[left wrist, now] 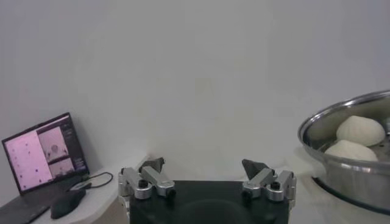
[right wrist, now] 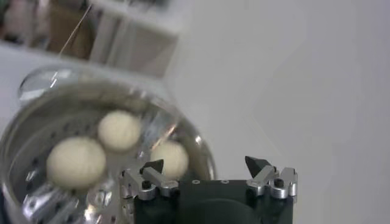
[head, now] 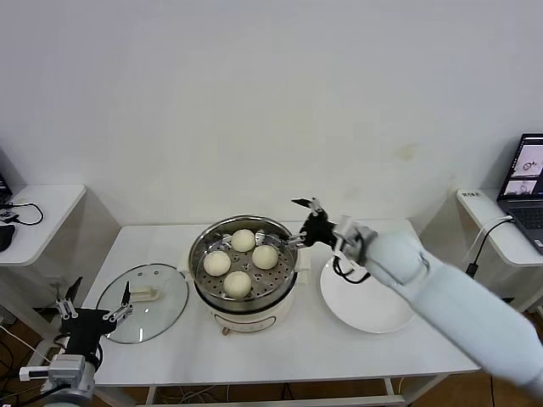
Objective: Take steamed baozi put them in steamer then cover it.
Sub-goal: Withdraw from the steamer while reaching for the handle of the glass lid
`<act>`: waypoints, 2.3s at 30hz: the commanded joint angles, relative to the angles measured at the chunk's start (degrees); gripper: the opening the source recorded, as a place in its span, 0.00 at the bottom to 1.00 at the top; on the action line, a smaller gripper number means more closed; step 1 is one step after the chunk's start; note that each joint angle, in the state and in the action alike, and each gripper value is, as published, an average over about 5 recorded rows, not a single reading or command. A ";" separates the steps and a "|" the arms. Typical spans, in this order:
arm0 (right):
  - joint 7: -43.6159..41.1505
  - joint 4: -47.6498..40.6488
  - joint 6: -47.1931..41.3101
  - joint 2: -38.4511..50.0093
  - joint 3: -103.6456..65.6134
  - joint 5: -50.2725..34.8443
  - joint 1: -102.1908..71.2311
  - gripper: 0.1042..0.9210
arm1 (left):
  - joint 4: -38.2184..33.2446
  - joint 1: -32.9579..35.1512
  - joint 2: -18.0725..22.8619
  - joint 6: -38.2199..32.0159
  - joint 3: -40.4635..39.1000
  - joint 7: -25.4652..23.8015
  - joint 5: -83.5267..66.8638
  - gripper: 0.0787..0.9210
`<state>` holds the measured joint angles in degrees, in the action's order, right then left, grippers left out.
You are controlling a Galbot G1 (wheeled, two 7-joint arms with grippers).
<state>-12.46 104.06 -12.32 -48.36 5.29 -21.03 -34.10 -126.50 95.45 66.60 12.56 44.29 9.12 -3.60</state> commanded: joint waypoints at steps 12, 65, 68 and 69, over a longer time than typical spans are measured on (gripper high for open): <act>-0.99 10.54 20.96 -32.54 -53.78 9.71 -58.46 0.88 | 16.91 -3.65 -4.89 -11.21 -2.52 -1.84 61.05 0.88; 1.18 14.94 21.09 -38.79 -57.56 9.30 -64.47 0.88 | 48.70 -29.81 -9.43 -13.24 -16.20 -4.80 73.52 0.88; 1.19 14.91 21.26 -38.89 -57.56 9.30 -64.76 0.88 | 48.81 -30.40 -9.44 -13.23 -16.71 -5.08 73.43 0.88; 1.19 14.91 21.31 -38.94 -57.54 9.31 -64.86 0.88 | 48.91 -30.60 -9.46 -13.22 -16.93 -5.22 73.38 0.88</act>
<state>-11.23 118.81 8.90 -87.12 -52.28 -11.74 -98.65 -79.23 67.02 57.28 -0.66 28.30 4.37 69.63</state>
